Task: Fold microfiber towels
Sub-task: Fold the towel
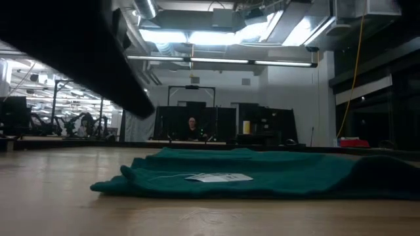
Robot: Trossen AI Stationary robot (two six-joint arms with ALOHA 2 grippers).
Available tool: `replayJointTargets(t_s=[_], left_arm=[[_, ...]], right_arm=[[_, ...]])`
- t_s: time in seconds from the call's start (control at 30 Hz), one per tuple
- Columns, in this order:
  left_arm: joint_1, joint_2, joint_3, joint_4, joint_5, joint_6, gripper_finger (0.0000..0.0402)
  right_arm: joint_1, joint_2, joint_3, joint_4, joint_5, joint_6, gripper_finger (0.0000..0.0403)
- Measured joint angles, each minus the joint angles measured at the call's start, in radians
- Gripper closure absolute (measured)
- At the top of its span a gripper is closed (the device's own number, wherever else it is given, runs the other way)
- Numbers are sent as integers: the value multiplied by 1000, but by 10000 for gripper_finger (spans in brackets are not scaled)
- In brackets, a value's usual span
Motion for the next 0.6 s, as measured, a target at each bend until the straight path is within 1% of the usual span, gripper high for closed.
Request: replayJointTargets(t_s=[0.13,0.23,0.33,0.43,0.5,0.57,0.6], left_arm=[[14,6,1,25,54,40,392],[38,13,0,19,53,48,396],[58,18,2,58,71,76,399],[72,29,-1,53,98,92,398],[80,31,-24,42,127,61,396],[83,31,-63,39,169,-5,395],[80,31,-83,45,171,-39,395]], right_arm=[[-47,66,0,85,-66,-13,371],[-51,78,-1,114,-96,-13,377],[-53,75,-1,113,-85,-9,385],[-53,75,-1,101,-71,2,393],[-54,75,-1,86,-43,1,397],[-61,74,-1,82,-6,2,398],[-67,74,-1,79,3,4,396]])
